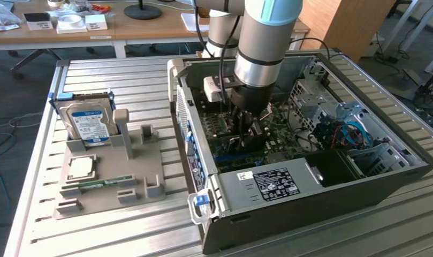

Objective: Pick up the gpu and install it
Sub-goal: 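Insert the gpu into the slot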

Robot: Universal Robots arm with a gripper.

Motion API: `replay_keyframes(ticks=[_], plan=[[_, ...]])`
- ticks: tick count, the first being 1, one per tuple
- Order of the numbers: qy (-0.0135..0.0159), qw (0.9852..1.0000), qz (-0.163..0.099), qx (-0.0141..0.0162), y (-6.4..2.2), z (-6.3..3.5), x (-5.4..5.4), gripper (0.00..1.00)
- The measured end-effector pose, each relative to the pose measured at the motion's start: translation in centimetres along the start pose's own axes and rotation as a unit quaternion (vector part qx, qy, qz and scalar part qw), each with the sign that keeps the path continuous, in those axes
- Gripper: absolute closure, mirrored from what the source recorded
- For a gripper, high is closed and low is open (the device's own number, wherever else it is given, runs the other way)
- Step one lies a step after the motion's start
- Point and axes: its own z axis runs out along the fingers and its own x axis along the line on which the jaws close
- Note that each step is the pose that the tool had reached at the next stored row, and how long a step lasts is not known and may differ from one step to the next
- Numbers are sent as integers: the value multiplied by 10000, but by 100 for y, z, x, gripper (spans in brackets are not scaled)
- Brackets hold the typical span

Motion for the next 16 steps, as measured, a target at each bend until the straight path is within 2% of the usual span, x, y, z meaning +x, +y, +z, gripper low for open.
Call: replay_keyframes(ticks=[7, 9, 10, 12, 16], plan=[[0, 10000, 0, 0, 0, 0, 0, 50], [0, 10000, 0, 0, 0, 0, 0, 62], [0, 10000, 0, 0, 0, 0, 0, 62], [2, 10000, 0, 0, 0, -1, 1, 73], [1, 10000, 0, -1, 0, -1, 0, 74]])
